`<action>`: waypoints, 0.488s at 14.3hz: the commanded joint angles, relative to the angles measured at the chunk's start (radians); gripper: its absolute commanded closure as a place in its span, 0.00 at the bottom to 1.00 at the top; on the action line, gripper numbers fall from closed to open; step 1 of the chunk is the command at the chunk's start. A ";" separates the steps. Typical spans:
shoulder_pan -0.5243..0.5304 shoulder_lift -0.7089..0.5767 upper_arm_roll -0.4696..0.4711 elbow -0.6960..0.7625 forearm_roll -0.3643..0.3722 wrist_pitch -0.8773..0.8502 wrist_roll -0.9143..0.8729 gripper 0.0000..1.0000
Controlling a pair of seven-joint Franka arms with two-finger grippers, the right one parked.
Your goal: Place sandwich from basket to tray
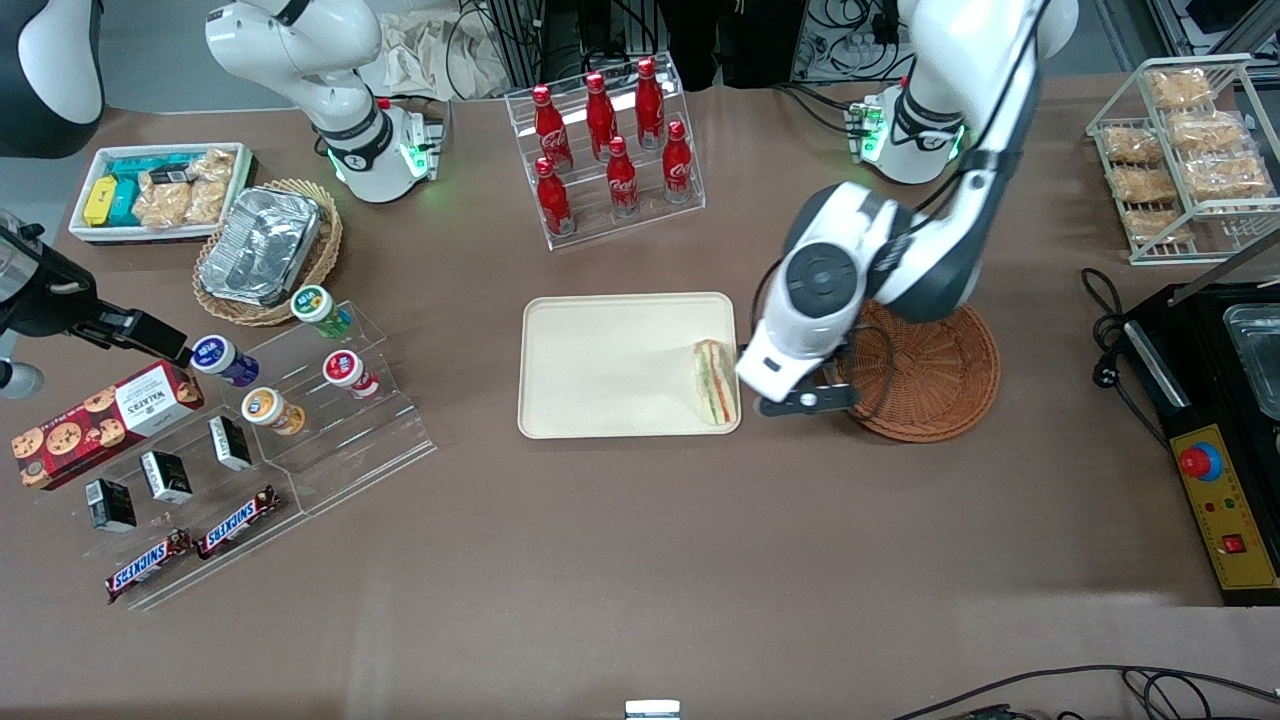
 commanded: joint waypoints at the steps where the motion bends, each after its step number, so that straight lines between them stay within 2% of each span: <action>1: 0.082 -0.097 -0.004 -0.010 0.003 -0.064 0.090 0.01; 7: 0.246 -0.242 -0.001 -0.010 0.000 -0.171 0.374 0.01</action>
